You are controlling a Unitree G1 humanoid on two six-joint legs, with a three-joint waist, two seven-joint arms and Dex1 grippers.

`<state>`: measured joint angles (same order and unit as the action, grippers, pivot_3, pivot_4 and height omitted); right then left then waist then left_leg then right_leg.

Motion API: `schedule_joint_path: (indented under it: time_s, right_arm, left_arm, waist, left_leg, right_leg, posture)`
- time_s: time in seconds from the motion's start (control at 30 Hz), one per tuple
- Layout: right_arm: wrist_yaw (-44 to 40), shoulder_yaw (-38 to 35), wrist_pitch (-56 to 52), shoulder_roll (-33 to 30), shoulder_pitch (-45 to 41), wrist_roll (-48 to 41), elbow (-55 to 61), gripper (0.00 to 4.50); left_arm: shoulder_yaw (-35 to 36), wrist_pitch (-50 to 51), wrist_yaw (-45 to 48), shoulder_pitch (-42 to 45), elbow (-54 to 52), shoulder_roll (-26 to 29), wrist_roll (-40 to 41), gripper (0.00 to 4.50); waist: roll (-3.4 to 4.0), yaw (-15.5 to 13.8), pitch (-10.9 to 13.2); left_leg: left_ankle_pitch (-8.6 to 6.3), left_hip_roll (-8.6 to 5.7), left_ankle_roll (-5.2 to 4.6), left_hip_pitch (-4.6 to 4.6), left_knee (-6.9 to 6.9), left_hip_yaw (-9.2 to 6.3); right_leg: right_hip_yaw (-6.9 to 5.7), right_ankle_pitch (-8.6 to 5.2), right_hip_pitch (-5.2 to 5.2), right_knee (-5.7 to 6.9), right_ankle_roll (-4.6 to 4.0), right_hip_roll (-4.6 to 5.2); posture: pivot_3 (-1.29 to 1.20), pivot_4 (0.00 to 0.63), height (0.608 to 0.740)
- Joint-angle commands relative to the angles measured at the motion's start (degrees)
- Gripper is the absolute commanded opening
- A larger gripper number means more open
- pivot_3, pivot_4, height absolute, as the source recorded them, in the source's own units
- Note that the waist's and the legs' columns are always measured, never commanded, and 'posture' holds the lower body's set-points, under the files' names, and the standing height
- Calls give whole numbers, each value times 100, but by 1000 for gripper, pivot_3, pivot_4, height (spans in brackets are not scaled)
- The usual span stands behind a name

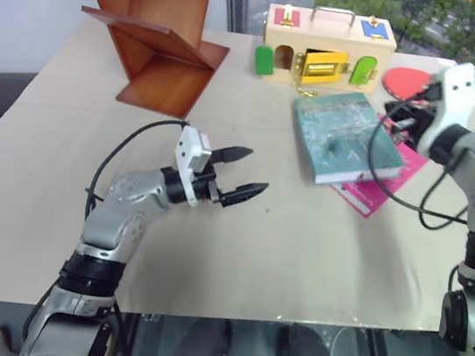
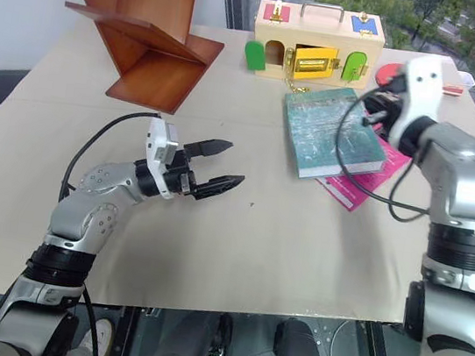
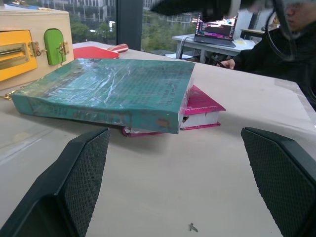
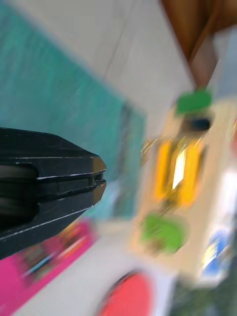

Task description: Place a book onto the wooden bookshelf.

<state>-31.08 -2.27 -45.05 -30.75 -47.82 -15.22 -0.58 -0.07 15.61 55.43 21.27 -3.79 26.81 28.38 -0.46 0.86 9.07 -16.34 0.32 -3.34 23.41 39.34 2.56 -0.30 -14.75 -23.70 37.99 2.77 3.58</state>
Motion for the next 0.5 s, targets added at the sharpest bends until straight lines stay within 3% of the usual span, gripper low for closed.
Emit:
schedule_joint_path:
  time_s: [0.03, 0.3, 0.5]
  right_arm:
    - [-22, 468, 486, 125, 34, 393, -438, 65]
    - [-768, 975, 492, -324, 976, 585, -615, 65]
    - [-942, 597, 105, -878, 2095, 445, -82, 65]
  left_arm:
    - [175, -162, -24, -123, -158, 56, -1, 4500]
    - [275, -101, -161, -398, -484, 119, 36, 4500]
    - [258, -25, -195, -405, -567, 141, 59, 4500]
  waist:
    - [0, -21, 0]
    - [1, -45, -1]
    - [-37, -178, -50]
  left_leg:
    - [0, -2, 0, 2, 1, -2]
    - [-1, -14, -3, 31, 12, -29]
    - [-2, -13, -4, 19, 15, -53]
  right_leg:
    - [-3, 0, 0, -1, 0, 2]
    - [-24, 0, -7, -9, 0, 12]
    - [-40, -1, 18, -13, -1, 12]
  posture:
    - [0, 150, 740]
    - [0, 150, 740]
    - [0, 150, 740]
